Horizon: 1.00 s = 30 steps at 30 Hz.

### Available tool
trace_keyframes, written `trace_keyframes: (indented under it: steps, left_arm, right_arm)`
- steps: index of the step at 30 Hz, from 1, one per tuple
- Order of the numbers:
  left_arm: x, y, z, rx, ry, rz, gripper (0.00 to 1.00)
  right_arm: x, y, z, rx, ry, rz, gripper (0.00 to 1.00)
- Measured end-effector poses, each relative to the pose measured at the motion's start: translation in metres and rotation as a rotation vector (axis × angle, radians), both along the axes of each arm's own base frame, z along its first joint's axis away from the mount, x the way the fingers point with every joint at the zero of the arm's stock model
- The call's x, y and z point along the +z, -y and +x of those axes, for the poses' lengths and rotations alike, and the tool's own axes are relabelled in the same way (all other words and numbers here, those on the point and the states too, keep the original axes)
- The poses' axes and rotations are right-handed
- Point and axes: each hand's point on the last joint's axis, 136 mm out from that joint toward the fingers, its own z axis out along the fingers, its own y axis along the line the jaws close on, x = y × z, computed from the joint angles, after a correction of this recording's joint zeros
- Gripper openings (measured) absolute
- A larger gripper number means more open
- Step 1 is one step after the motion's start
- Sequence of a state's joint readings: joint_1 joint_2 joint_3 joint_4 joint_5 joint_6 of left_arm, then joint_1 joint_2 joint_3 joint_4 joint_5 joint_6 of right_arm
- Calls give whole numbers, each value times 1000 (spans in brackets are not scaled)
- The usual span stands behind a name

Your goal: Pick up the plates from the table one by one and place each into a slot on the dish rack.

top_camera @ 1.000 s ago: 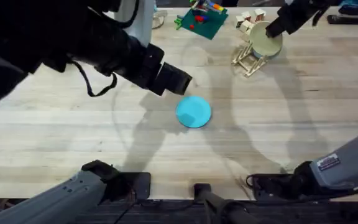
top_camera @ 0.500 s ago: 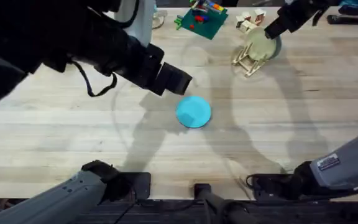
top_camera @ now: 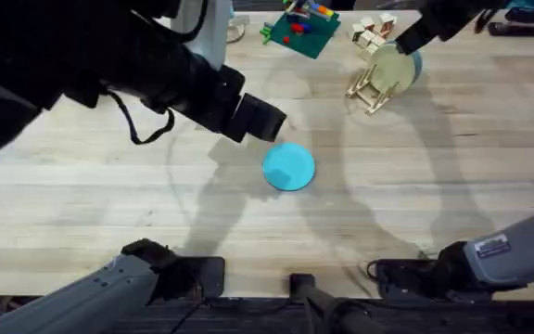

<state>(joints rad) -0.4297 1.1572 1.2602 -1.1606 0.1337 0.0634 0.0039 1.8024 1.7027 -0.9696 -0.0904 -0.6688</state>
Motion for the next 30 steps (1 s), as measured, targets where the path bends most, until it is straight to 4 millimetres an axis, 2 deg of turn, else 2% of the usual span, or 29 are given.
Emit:
trace_keyframes:
  steps: [4,10,12,13,14,19,21,23,30]
  left_arm:
    - [0,0,0,0,0,0,993]
    - [0,0,0,0,0,0,992]
    - [0,0,0,0,-1,0,993]
    - [0,0,0,0,-2,1,992]
    - [0,0,-1,0,-4,2,993]
    - [-1,-1,-1,0,-7,3,992]
    - [-1,-1,-1,0,-7,3,993]
    - [-1,-1,-1,0,-7,3,992]
    - [-1,-1,-1,0,-7,3,993]
  right_arm:
    - [41,-7,-24,8,59,5,395]
    - [92,-10,-70,-15,117,25,572]
    - [103,-10,-81,-29,137,35,859]
    - [108,-10,-85,-35,152,40,955]
    - [114,-10,-90,-47,161,49,985]
    - [127,-15,-121,-81,162,80,996]
    - [127,-19,-133,-86,169,94,995]
    - [119,-23,-148,-87,150,105,996]
    - [65,-36,-189,-111,35,137,995]
